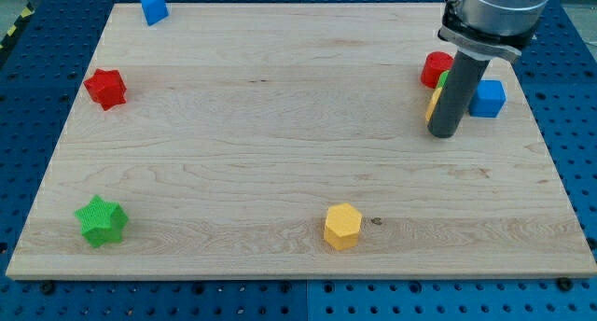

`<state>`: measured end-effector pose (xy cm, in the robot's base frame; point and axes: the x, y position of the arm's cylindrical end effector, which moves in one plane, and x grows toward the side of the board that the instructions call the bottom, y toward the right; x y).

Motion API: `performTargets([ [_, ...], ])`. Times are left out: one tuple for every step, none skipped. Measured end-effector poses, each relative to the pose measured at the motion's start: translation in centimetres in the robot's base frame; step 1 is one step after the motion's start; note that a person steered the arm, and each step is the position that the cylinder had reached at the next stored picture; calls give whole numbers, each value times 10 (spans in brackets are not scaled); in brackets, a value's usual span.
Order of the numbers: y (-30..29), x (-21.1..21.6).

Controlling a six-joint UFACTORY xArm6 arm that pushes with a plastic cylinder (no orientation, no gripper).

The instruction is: Place your arm to the bottom left of the hexagon

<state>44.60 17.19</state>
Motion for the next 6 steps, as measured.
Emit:
performTargets([
  [-47, 2],
  [-135, 35],
  [-217, 96],
  [-269, 155],
  [-236, 172],
  [-183, 170],
])
